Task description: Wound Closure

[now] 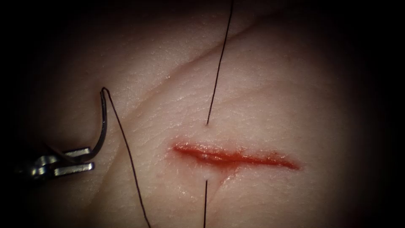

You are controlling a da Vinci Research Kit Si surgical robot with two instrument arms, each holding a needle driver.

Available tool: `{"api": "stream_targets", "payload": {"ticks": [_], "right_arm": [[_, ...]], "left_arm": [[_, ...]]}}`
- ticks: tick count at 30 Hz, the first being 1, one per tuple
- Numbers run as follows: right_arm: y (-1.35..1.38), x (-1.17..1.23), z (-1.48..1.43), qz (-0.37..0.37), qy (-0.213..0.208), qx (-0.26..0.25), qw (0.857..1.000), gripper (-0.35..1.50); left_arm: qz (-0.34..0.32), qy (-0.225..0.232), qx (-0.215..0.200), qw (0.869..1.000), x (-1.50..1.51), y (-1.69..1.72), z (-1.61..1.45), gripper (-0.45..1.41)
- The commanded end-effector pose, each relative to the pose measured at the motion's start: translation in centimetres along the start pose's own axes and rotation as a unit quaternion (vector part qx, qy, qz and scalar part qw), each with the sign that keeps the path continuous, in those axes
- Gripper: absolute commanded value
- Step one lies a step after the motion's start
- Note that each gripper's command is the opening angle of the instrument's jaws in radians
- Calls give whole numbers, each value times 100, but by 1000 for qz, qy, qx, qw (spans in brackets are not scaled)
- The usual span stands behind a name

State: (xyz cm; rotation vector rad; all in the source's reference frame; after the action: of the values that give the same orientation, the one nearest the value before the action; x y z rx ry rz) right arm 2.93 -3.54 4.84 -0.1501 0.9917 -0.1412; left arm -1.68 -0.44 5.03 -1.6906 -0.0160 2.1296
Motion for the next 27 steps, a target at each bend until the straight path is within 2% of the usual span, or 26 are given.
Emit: {"api": "stream_targets", "payload": {"ticks": [1,2,3,4,5,6,8,12,15,21,24,27], "right_arm": [[-11,11,7,1,3,1,1000,-35],[-8,12,8,8,2,1,1000,-35],[-2,11,9,17,1,-1,1000,17],[4,9,10,21,2,-7,1000,61],[10,5,11,31,3,-13,999,86],[19,-3,11,37,4,-21,999,108],[34,-17,12,44,1,-26,999,127],[61,-55,14,55,-4,-24,998,137],[73,-81,18,59,-3,-23,998,137],[83,-114,37,37,-2,-27,999,137],[88,-127,50,24,24,-19,999,137],[91,-139,62,10,32,-17,999,137]], "left_arm": [[-1,1,-1,1000,-5,5,5,-45],[-1,1,-1,1000,-5,5,6,-45],[-1,1,-1,1000,-5,4,6,-45],[-1,1,-1,1000,-5,4,6,-45],[-1,1,-1,1000,-5,4,6,-45],[-1,1,-1,1000,-5,4,6,-45],[-1,1,-1,1000,-5,4,6,-45],[-1,1,-2,1000,-6,3,6,-45],[-1,1,-3,1000,-7,2,4,-45],[-1,1,-3,1000,-8,1,4,-45],[0,1,-3,1000,-8,2,4,-45],[0,1,-3,1000,-9,3,3,-45]]}}
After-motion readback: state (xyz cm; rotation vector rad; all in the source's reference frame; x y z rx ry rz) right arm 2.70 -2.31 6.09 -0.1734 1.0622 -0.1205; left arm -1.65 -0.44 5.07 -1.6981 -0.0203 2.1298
